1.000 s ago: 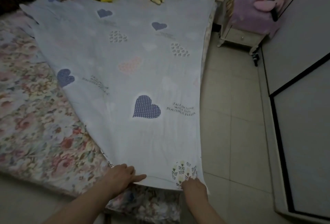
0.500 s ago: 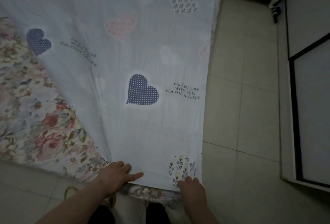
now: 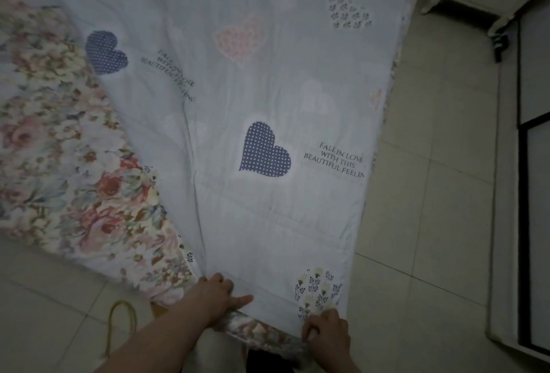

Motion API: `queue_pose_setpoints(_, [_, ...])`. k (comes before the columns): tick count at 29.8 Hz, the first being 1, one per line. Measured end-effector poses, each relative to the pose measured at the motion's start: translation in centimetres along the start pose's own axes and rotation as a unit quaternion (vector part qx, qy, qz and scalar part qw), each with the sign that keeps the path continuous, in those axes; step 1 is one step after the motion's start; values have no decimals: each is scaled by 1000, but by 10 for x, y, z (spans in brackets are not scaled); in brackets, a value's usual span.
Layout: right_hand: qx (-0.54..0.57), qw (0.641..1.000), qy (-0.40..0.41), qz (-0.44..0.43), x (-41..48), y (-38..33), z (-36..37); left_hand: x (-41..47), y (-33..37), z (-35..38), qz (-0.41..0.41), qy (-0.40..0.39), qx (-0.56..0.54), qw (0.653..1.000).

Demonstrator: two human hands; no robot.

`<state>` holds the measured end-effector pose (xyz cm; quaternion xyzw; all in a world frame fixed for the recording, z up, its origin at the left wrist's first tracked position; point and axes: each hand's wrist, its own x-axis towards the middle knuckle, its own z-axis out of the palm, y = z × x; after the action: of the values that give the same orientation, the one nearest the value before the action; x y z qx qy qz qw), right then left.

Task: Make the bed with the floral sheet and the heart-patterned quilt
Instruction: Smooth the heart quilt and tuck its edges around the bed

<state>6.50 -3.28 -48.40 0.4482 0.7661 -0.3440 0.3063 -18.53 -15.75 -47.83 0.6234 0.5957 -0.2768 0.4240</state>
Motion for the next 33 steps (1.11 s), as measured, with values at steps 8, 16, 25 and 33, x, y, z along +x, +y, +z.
queue_pose_setpoints(8, [-18, 1000, 16, 9, -9, -68, -45, -36, 2, -37, -54, 22, -11, 998])
queue_pose_setpoints(16, [-52, 995, 72, -49, -53, -117, -104, -107, -7, -97, -83, 78, 21, 993])
queue_pose_setpoints(25, [-108, 982, 120, -96, -108, -169, -156, -186, -11, -150, -117, 163, 35, 979])
queue_pose_setpoints(33, [-138, 972, 148, -124, -113, -244, -154, -239, -61, -139, -146, 202, 36, 968])
